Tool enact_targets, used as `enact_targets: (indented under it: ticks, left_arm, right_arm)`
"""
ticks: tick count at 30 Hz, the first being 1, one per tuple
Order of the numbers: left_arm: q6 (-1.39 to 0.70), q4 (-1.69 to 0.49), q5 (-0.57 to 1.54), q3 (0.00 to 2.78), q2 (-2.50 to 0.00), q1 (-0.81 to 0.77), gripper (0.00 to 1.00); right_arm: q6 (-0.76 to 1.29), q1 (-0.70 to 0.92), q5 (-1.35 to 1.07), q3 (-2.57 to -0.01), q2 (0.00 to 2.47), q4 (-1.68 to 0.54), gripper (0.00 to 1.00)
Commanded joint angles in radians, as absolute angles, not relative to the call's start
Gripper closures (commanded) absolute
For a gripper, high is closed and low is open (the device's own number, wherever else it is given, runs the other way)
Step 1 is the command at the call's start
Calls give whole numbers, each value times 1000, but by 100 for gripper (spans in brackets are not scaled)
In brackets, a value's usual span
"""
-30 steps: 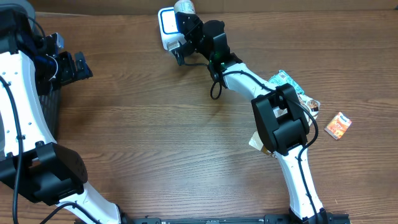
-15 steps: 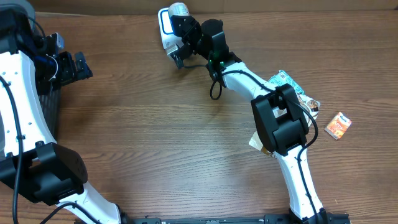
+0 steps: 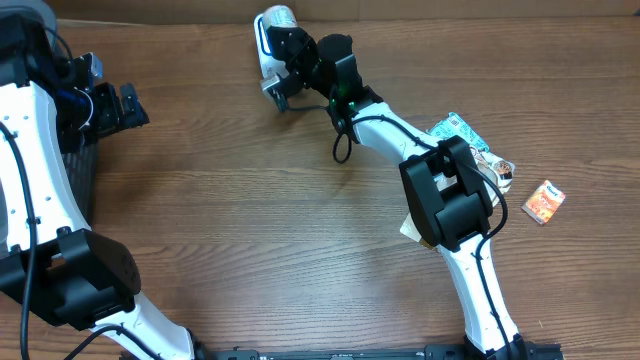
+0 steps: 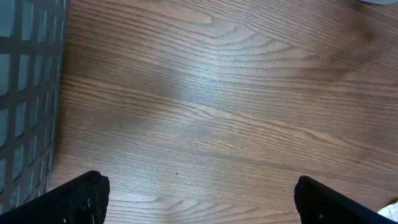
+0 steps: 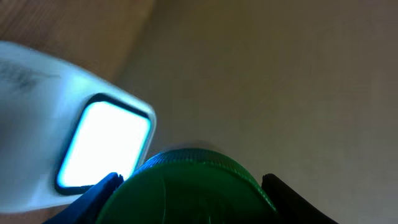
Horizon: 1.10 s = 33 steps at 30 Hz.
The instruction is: Scan the item barcode
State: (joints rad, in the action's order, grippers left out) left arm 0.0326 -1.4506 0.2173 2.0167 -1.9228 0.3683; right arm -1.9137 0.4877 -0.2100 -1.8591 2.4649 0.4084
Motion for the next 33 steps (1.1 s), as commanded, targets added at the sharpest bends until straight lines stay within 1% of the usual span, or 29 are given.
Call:
enact_targets:
  ticks: [1, 7, 11, 13, 15, 19, 21, 24, 28, 30, 33]
  left_arm:
    - [30, -1450, 229, 2023, -1922, 366, 1]
    - [30, -1451, 229, 2023, -1922, 366, 1]
    - [30, -1451, 229, 2023, -1923, 366, 0]
    - [30, -1451, 229, 2023, -1923, 366, 1]
    - [30, -1451, 229, 2023, -1922, 366, 0]
    - [30, -1451, 229, 2023, -1922, 366, 0]
    - [30, -1451, 229, 2023, -1922, 366, 0]
    - [30, -1451, 229, 2023, -1922, 366, 1]
    - [30, -1450, 229, 2023, -1922, 366, 0]
    - [30, -1451, 229, 2023, -1923, 366, 0]
    - [30, -1451, 229, 2023, -1922, 366, 0]
  right_arm:
    - [-1656, 500, -230, -1898, 2447, 508, 52]
    - [-1218, 517, -225, -1898, 2400, 611, 52]
    - [-939, 535, -171, -1898, 2362, 647, 52]
    - [-851, 538, -157, -1898, 2342, 645, 52]
    - [-809, 538, -157, -1898, 2328, 638, 52]
    - [-826, 539, -128, -1898, 2312, 619, 53]
    - [-914, 539, -130, -1898, 2312, 566, 53]
    - [-1070, 539, -136, -1898, 2312, 410, 53]
    - [-1198, 537, -156, -1898, 2324, 306, 53]
    - [-1246, 528, -159, -1898, 2337, 317, 53]
    - [-1281, 510, -159, -1898, 2379, 404, 53]
